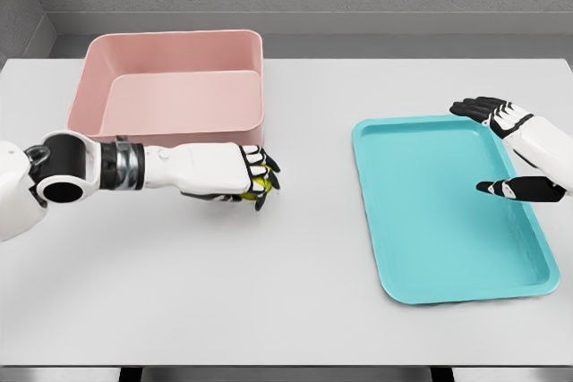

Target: Put the tennis from the blue tray into the pink basket with both arms

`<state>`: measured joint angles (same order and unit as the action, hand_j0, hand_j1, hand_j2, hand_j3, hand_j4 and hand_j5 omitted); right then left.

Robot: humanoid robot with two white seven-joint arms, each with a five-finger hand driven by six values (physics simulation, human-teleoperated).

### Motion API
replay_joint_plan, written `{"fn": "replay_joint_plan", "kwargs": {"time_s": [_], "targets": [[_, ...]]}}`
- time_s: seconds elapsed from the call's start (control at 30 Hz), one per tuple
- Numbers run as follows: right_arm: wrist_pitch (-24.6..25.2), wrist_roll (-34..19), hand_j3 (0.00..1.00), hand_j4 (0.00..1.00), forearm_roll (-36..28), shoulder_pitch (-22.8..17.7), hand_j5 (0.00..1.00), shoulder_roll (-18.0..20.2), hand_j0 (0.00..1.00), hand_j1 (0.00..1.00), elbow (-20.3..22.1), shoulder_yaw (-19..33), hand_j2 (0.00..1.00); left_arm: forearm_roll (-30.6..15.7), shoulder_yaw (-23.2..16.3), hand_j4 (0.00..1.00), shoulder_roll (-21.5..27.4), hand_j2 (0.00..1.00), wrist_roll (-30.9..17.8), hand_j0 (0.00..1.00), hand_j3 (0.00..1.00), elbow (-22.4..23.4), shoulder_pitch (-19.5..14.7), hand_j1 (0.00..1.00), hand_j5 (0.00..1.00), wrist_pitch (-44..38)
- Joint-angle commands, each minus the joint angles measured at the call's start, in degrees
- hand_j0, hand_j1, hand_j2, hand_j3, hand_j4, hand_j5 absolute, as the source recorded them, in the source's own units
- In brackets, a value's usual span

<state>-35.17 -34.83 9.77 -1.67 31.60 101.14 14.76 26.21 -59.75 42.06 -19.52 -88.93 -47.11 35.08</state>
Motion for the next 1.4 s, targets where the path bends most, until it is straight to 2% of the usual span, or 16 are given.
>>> {"fn": "replay_joint_plan", "kwargs": {"time_s": [0.0, 0.67, 0.87, 1.07, 1.23, 1.3, 1.37], "targets": [[0.17, 0.02, 1.00, 1.00, -0.45, 0.00, 1.00, 0.04, 1.00, 1.00, 0.02, 0.00, 1.00, -0.37, 0.07, 0.50, 0.13, 0.50, 0.09, 0.50, 0.50, -0.02, -0.26, 0.50, 0.50, -0.08], [0.17, 0.02, 1.00, 1.00, -0.45, 0.00, 1.00, 0.04, 1.00, 1.00, 0.02, 0.09, 1.00, -2.74, 0.34, 0.50, 1.71, 0.50, 0.09, 0.50, 0.50, 1.30, -6.42, 0.50, 0.50, -0.08], [0.17, 0.02, 1.00, 1.00, -0.45, 0.00, 1.00, 0.04, 1.00, 1.00, 0.02, 0.09, 1.00, -3.53, 0.69, 0.51, 1.71, 0.51, 0.09, 0.51, 0.51, 5.43, -8.44, 0.51, 0.51, -0.08], [0.17, 0.02, 1.00, 1.00, -0.45, 0.00, 1.00, 0.04, 1.00, 1.00, 0.02, 0.09, 1.00, -4.06, 1.48, 0.52, 1.54, 0.52, 0.09, 0.52, 0.52, 13.78, -11.07, 0.52, 0.52, -0.08], [0.17, 0.02, 1.00, 1.00, -0.45, 0.00, 1.00, 0.04, 1.00, 1.00, 0.02, 0.09, 1.00, -4.41, 2.01, 0.53, 1.01, 0.53, 0.09, 0.53, 0.53, 18.44, -12.39, 0.53, 0.53, -0.08], [0.17, 0.02, 1.00, 1.00, -0.45, 0.00, 1.00, 0.04, 1.00, 1.00, 0.02, 0.09, 1.00, -4.41, 2.80, 0.66, 0.92, 0.66, 0.27, 0.66, 0.66, 20.37, -12.48, 0.66, 0.66, -0.08], [0.17, 0.02, 1.00, 1.00, -0.45, 0.00, 1.00, 0.04, 1.00, 1.00, 0.02, 0.09, 1.00, -5.29, 3.32, 1.00, 0.83, 1.00, 0.62, 1.00, 1.00, 21.60, -12.66, 1.00, 1.00, -0.08]]}}
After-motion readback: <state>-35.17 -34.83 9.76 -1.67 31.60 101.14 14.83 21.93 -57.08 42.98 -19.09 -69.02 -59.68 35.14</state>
